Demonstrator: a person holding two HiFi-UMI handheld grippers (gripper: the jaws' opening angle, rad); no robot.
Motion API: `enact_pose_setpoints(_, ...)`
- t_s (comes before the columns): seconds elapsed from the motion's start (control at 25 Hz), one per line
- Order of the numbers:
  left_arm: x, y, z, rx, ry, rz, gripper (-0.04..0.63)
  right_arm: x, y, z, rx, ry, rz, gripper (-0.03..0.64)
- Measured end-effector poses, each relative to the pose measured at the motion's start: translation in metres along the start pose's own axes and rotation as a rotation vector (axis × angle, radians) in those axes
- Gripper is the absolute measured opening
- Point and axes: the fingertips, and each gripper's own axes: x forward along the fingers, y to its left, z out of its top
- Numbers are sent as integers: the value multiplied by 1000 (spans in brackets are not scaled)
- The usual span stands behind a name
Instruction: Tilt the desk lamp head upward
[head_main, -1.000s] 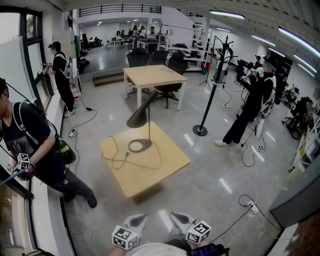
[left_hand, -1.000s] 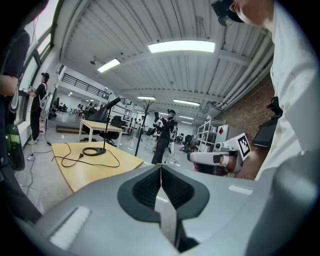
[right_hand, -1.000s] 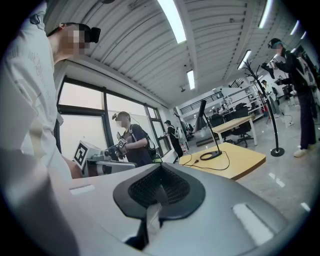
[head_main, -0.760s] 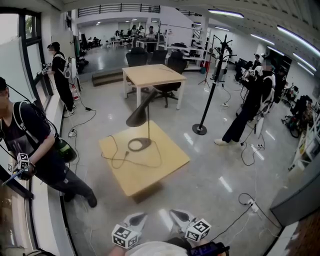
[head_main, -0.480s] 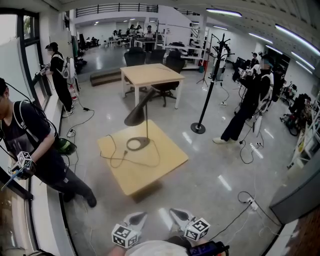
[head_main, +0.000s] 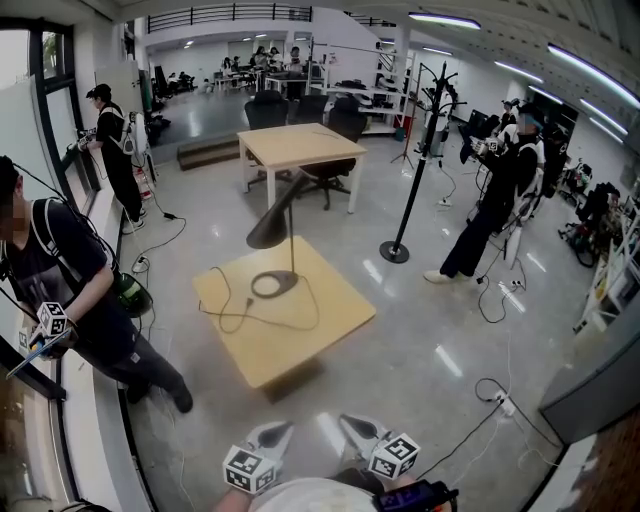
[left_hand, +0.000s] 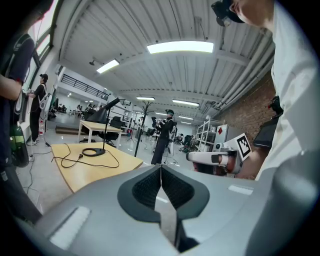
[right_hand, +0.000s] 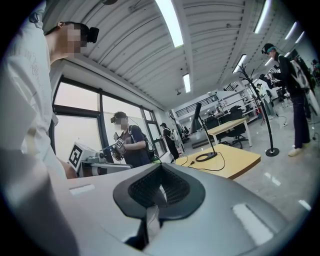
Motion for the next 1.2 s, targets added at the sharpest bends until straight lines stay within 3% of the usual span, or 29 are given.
enact_pose_setpoints(0.28,-2,-2,-2,-5,9,-10,5,-3,-4,-4,3,36,-52,12)
enact_pose_setpoints(0.8,-4,5,-3,-26,17,32,5,5,-4,-8,-25,89,-17,11)
enact_pose_setpoints(1.2,23,8,3,-50,31,61,5,5,-30,3,-40,90,-2,11)
